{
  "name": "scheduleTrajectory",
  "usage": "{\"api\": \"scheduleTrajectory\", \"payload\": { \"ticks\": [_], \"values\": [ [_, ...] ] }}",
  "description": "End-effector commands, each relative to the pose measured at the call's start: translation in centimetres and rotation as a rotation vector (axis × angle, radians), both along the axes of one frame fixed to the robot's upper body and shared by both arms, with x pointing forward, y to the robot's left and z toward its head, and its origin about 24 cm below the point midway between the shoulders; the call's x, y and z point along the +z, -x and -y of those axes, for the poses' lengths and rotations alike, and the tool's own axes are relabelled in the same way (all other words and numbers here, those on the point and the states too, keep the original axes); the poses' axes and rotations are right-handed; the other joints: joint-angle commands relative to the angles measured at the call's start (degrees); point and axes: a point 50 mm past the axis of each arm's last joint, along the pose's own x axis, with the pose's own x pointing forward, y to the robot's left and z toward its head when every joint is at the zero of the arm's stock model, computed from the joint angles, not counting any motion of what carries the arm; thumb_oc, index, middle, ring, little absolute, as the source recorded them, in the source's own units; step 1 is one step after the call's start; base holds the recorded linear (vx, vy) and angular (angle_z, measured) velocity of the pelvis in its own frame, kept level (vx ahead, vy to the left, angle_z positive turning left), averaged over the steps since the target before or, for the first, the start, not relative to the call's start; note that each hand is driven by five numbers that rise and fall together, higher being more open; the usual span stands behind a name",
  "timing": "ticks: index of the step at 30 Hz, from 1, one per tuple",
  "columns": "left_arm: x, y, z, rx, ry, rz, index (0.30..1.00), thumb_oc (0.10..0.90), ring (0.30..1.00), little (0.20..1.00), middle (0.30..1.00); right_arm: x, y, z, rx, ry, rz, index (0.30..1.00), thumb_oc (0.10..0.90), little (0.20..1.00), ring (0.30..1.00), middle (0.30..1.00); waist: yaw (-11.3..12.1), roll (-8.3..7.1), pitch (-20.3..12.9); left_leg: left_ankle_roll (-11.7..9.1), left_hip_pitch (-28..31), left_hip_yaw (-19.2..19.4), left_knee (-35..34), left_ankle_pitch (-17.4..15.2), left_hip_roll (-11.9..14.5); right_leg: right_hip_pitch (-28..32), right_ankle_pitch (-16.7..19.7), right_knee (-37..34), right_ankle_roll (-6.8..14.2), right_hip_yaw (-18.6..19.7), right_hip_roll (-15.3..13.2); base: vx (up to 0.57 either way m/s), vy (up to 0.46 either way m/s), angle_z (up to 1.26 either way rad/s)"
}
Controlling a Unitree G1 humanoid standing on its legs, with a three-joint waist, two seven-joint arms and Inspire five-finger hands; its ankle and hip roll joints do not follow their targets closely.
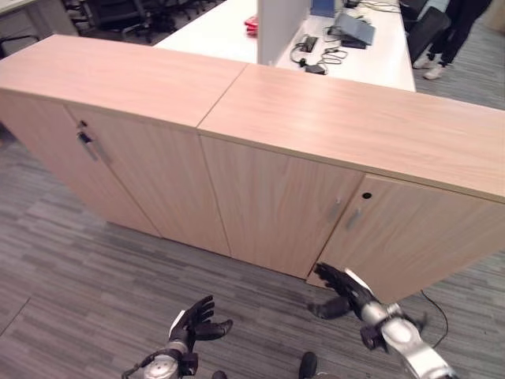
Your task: Put the empty folder in the office cabinet
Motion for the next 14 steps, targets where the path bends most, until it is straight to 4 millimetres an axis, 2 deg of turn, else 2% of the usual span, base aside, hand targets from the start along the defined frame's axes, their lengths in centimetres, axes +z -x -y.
{"api": "scheduleTrajectory", "payload": {
  "ticks": [1, 3, 6, 11, 14],
  "values": [
    [2.0, -2.8, -0.4, -0.035, -0.026, 0.141, 0.9, 0.8, 0.9, 0.9, 0.9, 1.5, -1.9, -1.9, 0.022, -0.046, 0.15, 0.9, 0.8, 0.9, 0.9, 0.9, -0.21, 0.07, -1.35, 0.54, 1.95, 2.03, -0.38, -3.75, -2.75, 8.62, -9.69, 1.14, 5.32, -1.53, -2.61, 0.03, -0.078, -0.19],
    [1.8, -2.5, -0.3, -0.015, -0.013, 0.136, 0.9, 0.8, 0.9, 0.9, 0.9, -0.4, -0.1, -0.4, -0.083, -0.04, 0.063, 0.9, 0.8, 0.9, 0.9, 0.9, -1.19, 0.56, -1.29, 0.25, 2.32, 2.89, -0.32, -3.52, -2.49, 8.58, -9.66, 0.65, 5.35, -0.95, -2.49, 0.01, -0.062, -0.3],
    [1.4, -2.0, -0.2, 0.01, 0.001, 0.122, 0.9, 0.8, 0.9, 0.9, 0.9, -2.5, 1.9, 0.4, -0.213, -0.069, -0.035, 0.9, 0.8, 0.9, 0.9, 0.9, -2.01, 1.23, -1.42, -0.04, 2.93, 4.44, -0.31, -3.36, -2.27, 8.13, -9.46, 0.24, 5.54, 0.15, -2.38, 0.02, -0.044, -0.27],
    [0.9, -1.1, 0.2, 0.028, 0.015, 0.1, 0.9, 0.8, 0.9, 0.9, 0.9, -4.0, 2.7, 1.0, -0.365, -0.109, -0.094, 0.9, 0.8, 0.9, 0.9, 0.9, -2.55, 2.17, -1.36, -0.31, 4.02, 6.71, -0.16, -3.2, -1.98, 7.56, -9.05, 0.04, 5.62, 1.73, -2.36, 0.02, -0.039, -0.41],
    [0.8, -1.0, 0.3, 0.02, 0.015, 0.097, 0.9, 0.8, 0.9, 0.9, 0.9, -3.9, 2.5, 1.1, -0.389, -0.123, -0.083, 0.9, 0.8, 0.9, 0.9, 0.9, -2.64, 2.42, -1.32, -0.42, 4.3, 7.16, -0.12, -3.12, -1.85, 7.46, -9.0, 0.04, 5.57, 1.92, -2.3, 0.02, -0.03, -0.19]
  ]
}}
